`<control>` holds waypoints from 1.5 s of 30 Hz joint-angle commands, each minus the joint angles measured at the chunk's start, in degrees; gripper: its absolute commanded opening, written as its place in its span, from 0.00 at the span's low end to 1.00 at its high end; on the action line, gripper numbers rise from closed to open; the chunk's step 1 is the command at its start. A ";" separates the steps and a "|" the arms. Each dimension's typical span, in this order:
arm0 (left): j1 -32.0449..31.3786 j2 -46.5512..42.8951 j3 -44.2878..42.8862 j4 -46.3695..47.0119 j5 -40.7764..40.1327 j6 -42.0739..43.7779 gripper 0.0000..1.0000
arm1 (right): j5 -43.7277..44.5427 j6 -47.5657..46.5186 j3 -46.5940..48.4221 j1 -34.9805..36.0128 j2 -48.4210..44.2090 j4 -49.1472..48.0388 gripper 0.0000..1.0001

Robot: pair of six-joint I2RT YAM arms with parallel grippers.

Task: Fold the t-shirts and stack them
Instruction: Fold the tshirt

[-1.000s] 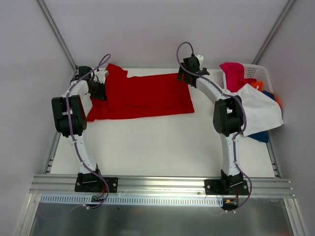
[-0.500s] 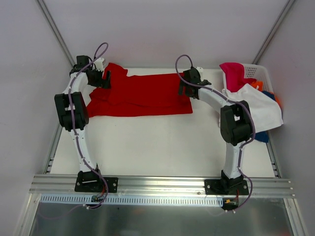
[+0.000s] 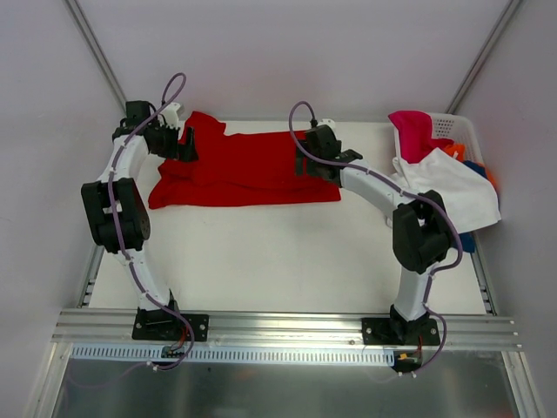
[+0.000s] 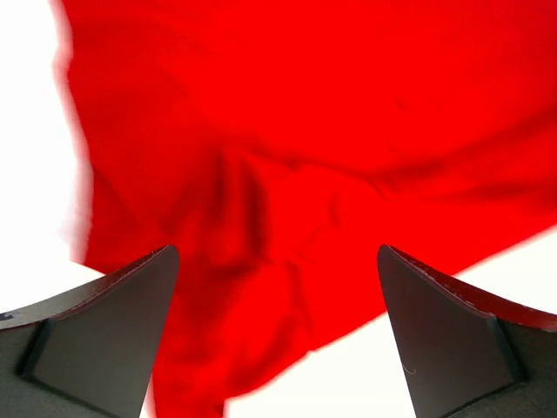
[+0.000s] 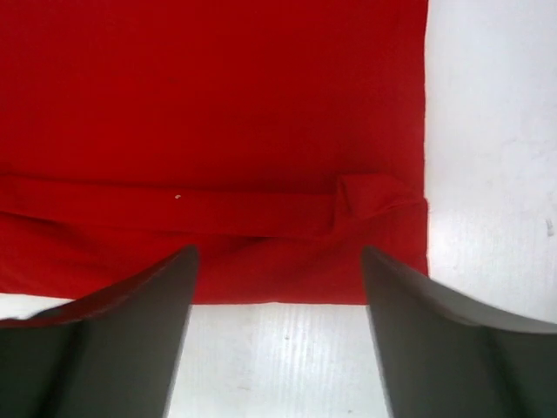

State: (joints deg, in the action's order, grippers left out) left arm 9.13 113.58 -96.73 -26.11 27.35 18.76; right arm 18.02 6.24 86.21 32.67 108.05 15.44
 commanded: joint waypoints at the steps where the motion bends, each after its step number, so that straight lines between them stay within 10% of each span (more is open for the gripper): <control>1: 0.63 -5.12 10.03 -1.23 5.60 1.89 0.99 | -3.61 0.00 0.97 -0.59 0.75 -1.12 0.74; 6: 0.63 -6.62 14.90 -1.31 5.87 1.54 0.99 | -4.22 -0.70 4.12 -1.46 4.79 -0.77 0.01; 29: 0.72 -0.12 14.90 -0.70 5.61 -0.66 0.97 | -0.97 4.13 -4.04 -3.84 3.75 0.20 0.01; 45: 0.89 0.06 15.87 0.36 4.64 -0.75 0.95 | -5.45 1.84 6.68 -8.05 13.50 -0.06 0.01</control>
State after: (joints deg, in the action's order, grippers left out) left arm 9.13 114.28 -81.12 -26.37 31.31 18.37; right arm 14.06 8.71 89.84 25.67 119.57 15.59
